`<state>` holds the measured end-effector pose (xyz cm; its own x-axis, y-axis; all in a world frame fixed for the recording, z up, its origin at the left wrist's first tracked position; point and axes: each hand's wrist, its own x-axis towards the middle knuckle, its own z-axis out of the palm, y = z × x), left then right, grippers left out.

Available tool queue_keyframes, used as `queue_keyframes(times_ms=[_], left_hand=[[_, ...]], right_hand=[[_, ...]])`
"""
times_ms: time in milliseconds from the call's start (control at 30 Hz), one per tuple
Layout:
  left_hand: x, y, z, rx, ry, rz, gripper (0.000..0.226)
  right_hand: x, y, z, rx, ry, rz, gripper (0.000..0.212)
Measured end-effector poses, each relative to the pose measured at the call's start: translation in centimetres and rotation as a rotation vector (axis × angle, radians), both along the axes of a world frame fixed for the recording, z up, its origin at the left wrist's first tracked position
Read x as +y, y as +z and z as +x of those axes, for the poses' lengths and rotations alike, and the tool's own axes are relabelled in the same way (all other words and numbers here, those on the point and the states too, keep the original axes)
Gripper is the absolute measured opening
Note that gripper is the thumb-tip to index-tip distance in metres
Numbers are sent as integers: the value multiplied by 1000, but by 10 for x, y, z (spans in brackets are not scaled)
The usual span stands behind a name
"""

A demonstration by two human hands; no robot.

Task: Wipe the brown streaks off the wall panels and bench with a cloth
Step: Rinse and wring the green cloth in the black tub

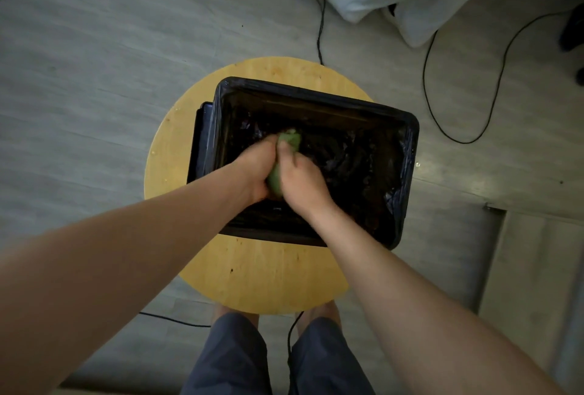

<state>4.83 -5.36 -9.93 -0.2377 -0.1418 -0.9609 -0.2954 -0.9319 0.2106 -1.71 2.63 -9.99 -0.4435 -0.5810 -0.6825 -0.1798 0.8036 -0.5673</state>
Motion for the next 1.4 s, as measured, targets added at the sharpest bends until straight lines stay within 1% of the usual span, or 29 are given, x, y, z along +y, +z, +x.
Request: queue_keyframes(times_ms=[67,100,167,233,267,333,400,433,467,533,600,667,733,800,867,933,967,1033,1100,1167,1200,1267,1300,1333,1400], left_hand=[[-5,-1,3,7,-62,-9,38],[-7,0,2,24,-57,-5,40],[-8,2,2,21,-44,-28,38],[-3,7,2,45,-54,-40,37],[0,11,1,49,-67,-61,36],[6,9,-1,39,-23,-91,33],[8,8,-1,56,-20,-144,29],[8,8,1,69,-29,-158,26],[9,8,3,87,-22,-146,28],[9,11,5,104,-44,-125,31],[8,11,6,49,-55,-149,37],[7,7,4,-79,-40,-225,44],[10,7,2,-177,-78,-320,44],[15,4,0,-201,-155,-372,50],[17,2,0,-167,-183,-329,58],[15,3,-1,-108,-150,-232,56],[13,4,-1,-70,-126,-188,51],[12,5,-2,-35,-80,-183,41],[13,4,-4,-40,-74,-205,35],[14,6,-6,-26,-98,-195,34],[14,7,-8,-11,-103,-180,35],[12,9,-12,25,-115,-142,38],[11,11,-14,45,-124,-115,41],[9,14,-15,62,-132,-79,43],[6,17,-16,66,-129,-15,45]], right_hand=[[7,20,7,51,70,-169,57],[10,28,8,94,103,-245,55],[11,30,7,222,174,-330,55],[8,19,3,392,221,-302,59],[7,10,1,491,229,-254,64],[7,-6,-8,671,284,-137,71],[7,-15,-22,741,353,-27,68],[7,-22,-32,722,340,33,66],[6,-28,-44,679,294,105,63],[6,-33,-62,551,106,243,56],[8,-33,-63,469,-117,256,51],[11,-27,-51,394,-231,247,55],[14,-23,-37,276,-193,248,55],[16,-15,-28,109,-106,152,47],[19,4,-19,-78,-77,-4,39],[23,25,-13,-184,-46,-132,43],[25,31,-12,-204,-40,-176,48],[29,35,-14,-203,-69,-231,56],[30,32,-21,-107,-132,-215,53],[30,23,-34,-11,-190,-124,47],[30,18,-40,-23,-222,-76,47],[30,12,-47,-158,-277,-6,59],[31,9,-47,-216,-298,2,67],[31,9,-46,-260,-302,-19,68],[31,15,-44,-341,-271,-108,54]])
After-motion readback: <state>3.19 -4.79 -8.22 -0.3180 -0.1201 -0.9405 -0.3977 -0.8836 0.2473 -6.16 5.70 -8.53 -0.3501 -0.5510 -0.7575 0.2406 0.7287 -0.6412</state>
